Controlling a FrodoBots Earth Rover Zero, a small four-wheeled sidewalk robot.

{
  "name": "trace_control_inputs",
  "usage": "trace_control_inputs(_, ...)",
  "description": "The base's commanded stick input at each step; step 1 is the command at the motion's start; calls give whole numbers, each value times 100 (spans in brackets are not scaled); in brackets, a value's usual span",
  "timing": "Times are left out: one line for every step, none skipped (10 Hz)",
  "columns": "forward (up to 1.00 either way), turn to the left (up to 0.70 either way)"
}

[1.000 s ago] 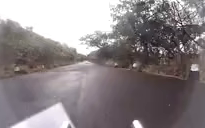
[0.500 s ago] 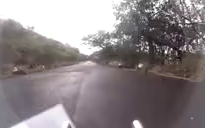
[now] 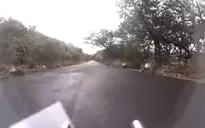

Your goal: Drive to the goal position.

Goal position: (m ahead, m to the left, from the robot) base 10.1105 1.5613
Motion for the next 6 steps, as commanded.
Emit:
trace_control_inputs(100,0)
trace_control_inputs(100,0)
trace_control_inputs(100,0)
trace_control_inputs(100,0)
trace_control_inputs(100,0)
trace_control_inputs(100,0)
